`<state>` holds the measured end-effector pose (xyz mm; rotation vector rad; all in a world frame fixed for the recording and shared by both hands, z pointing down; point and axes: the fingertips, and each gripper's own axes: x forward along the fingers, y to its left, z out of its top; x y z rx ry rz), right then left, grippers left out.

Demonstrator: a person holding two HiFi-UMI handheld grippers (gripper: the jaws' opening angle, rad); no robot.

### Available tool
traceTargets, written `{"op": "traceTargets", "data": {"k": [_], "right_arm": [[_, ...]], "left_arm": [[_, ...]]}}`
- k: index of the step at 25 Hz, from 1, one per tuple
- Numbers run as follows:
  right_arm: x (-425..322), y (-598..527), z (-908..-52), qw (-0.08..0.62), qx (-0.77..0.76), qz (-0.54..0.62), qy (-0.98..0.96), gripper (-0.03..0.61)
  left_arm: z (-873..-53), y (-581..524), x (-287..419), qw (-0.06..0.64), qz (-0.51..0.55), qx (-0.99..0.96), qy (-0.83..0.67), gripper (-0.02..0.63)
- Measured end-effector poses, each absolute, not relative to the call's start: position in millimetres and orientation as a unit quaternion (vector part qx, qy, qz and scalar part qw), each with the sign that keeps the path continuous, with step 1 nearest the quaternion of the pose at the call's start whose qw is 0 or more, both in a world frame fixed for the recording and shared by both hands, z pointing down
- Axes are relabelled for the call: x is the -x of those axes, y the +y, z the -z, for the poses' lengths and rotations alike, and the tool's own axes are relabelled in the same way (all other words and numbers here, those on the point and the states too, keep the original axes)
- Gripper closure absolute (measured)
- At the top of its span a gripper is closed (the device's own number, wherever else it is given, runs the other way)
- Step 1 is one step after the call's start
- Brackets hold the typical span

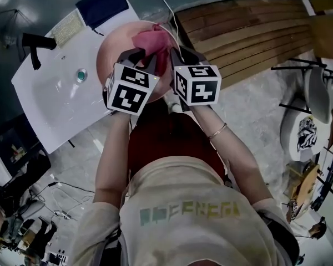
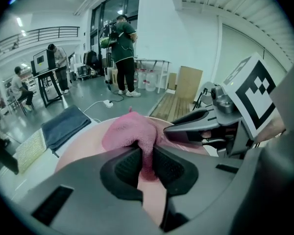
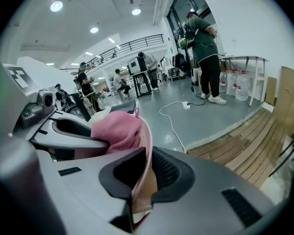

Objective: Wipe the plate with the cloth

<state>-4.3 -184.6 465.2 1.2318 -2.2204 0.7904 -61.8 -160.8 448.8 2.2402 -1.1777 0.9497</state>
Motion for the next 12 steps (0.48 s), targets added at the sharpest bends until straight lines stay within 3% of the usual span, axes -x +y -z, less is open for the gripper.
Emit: {"op": "traceTargets", "data": {"k": [12], "right_arm": [[12,-180,-464,0.245,-0.446,-0.275,-0.816,0.515]], "left_arm": [[-447,-145,111,0.224,-0.352,-0.780,-0.466,0.547]]}}
